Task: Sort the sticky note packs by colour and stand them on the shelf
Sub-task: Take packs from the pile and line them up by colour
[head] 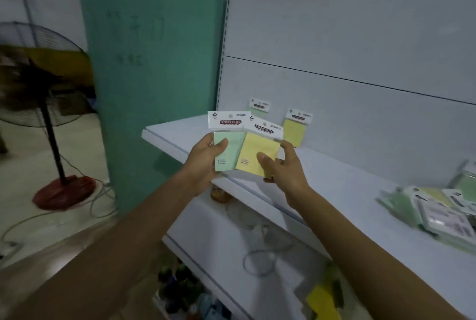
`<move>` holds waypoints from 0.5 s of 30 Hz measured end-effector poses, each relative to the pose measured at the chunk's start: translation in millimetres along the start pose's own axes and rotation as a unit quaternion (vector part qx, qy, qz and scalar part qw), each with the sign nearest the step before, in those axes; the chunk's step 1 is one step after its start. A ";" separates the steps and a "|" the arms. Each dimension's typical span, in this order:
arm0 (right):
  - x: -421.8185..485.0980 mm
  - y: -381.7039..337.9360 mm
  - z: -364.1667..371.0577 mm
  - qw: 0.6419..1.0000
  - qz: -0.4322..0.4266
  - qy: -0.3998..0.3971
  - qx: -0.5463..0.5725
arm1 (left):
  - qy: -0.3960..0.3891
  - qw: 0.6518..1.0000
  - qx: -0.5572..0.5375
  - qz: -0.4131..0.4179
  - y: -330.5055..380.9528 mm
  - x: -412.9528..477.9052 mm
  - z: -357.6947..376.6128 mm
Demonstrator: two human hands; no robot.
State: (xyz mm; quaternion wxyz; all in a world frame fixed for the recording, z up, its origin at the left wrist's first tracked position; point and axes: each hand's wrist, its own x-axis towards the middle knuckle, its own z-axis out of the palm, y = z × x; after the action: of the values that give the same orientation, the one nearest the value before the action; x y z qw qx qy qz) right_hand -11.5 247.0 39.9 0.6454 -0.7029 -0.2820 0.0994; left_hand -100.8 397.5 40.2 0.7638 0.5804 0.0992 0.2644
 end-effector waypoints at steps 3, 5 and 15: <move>15.7 4.4 42.5 1.000 -0.015 -0.017 -0.008 | 0.023 1.000 0.009 -0.001 7.7 7.5 -42.6; 24.9 8.3 62.6 1.000 -0.008 -0.022 -0.004 | 0.036 0.999 0.008 -0.008 7.5 11.7 -61.7; 100.2 22.1 80.8 0.997 0.013 0.006 -0.076 | 0.014 0.998 0.068 -0.007 10.3 66.0 -81.2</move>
State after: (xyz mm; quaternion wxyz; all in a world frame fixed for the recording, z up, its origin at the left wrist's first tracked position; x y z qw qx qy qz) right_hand 36.0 368.1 29.2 0.5909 -0.7539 -0.2754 0.0818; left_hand -85.6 501.4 35.2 0.7226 0.6267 0.1320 0.2602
